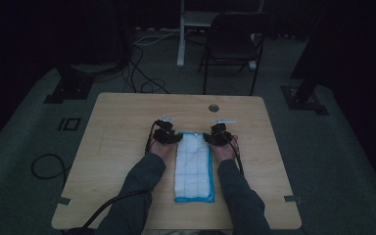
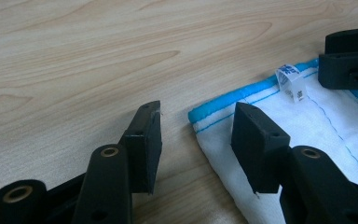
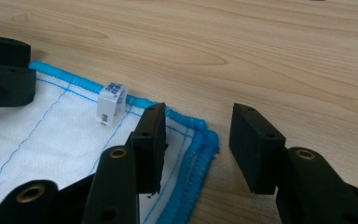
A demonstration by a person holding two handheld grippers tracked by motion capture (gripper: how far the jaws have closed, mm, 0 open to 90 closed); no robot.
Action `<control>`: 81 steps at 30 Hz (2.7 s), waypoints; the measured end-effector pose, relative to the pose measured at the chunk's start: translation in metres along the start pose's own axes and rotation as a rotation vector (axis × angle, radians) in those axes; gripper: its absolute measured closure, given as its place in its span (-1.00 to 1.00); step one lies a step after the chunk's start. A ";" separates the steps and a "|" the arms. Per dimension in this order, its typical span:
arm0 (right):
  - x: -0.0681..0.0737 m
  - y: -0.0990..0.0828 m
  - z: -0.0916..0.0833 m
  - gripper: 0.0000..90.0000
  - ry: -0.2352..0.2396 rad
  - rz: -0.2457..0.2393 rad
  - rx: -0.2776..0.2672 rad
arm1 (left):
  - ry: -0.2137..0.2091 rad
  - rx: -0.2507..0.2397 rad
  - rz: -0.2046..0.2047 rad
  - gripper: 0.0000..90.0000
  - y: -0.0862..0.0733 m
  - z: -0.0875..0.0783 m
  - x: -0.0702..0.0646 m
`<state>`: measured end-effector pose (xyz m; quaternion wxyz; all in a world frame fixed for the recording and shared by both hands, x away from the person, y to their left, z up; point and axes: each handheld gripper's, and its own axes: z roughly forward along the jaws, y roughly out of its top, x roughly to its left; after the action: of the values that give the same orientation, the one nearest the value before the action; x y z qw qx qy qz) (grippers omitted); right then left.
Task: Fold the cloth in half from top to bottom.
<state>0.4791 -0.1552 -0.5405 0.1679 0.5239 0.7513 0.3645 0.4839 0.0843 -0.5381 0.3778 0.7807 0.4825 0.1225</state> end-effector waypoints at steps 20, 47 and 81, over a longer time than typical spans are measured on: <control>0.012 0.007 0.001 0.85 -0.006 0.008 0.076 | 0.025 0.051 0.097 0.76 0.002 0.001 -0.014; 0.009 0.023 -0.017 0.92 0.018 -0.023 0.022 | -0.018 0.027 0.113 0.95 0.025 -0.015 -0.012; 0.016 0.035 -0.078 0.91 0.071 -0.094 -0.165 | -0.052 -0.145 0.183 0.95 0.038 -0.074 -0.033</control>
<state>0.4463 -0.1629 -0.4601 0.2004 0.4593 0.7480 0.4351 0.4510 0.0817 -0.4544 0.4329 0.7950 0.3891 0.1708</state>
